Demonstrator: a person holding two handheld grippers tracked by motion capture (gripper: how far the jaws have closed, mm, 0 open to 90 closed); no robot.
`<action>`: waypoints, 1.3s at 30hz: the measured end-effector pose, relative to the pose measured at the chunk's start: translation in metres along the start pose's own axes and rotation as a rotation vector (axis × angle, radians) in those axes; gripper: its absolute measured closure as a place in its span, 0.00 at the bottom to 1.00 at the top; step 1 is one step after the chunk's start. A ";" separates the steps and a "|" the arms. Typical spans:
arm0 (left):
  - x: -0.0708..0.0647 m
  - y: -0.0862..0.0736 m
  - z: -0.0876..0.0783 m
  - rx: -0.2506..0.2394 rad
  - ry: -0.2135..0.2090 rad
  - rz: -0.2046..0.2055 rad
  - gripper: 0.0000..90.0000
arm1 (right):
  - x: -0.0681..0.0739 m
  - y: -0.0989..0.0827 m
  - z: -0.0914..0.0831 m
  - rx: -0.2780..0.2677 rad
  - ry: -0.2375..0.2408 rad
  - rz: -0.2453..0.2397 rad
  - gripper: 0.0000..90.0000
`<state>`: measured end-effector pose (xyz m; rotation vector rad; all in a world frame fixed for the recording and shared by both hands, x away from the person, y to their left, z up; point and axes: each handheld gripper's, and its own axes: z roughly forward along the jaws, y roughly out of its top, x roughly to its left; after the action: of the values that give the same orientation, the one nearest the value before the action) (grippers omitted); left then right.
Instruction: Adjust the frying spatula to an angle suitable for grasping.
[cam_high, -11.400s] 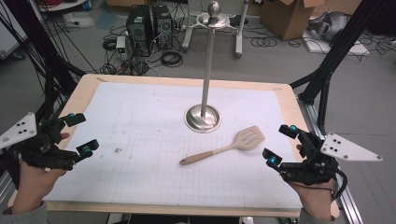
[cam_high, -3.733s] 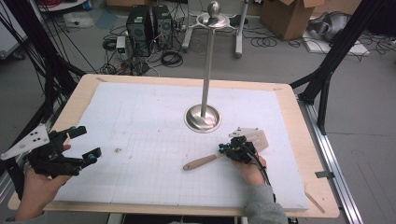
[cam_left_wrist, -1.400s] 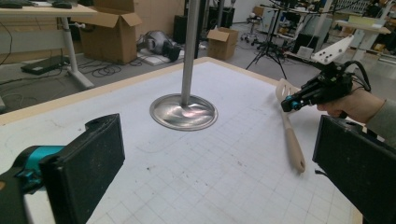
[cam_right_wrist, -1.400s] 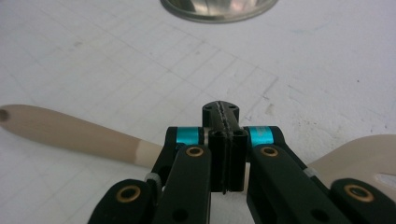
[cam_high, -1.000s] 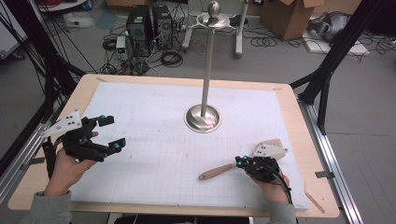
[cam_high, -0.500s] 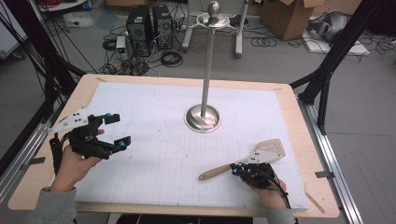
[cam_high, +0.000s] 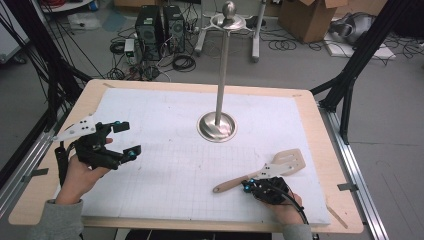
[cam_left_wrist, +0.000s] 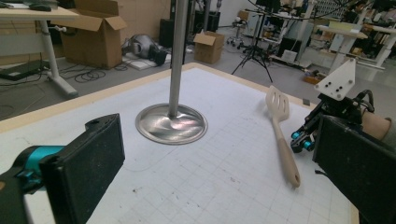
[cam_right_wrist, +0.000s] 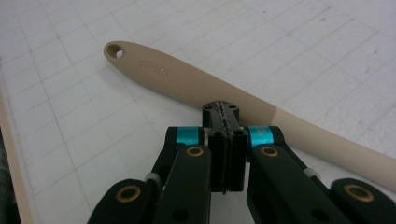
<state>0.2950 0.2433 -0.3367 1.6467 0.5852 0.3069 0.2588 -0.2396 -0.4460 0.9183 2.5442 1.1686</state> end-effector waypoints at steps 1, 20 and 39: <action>0.000 0.000 0.000 -0.003 0.002 -0.003 0.03 | 0.000 0.000 0.001 0.003 -0.001 -0.005 1.00; -0.001 -0.004 -0.012 0.003 0.032 -0.007 0.03 | -0.001 0.009 0.007 -0.013 -0.010 -0.018 1.00; -0.002 -0.007 -0.022 0.004 0.059 -0.012 0.03 | 0.000 0.018 0.014 -0.021 -0.034 -0.043 1.00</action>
<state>0.2807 0.2614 -0.3397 1.6421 0.6397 0.3464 0.2730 -0.2224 -0.4423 0.8667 2.5075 1.1544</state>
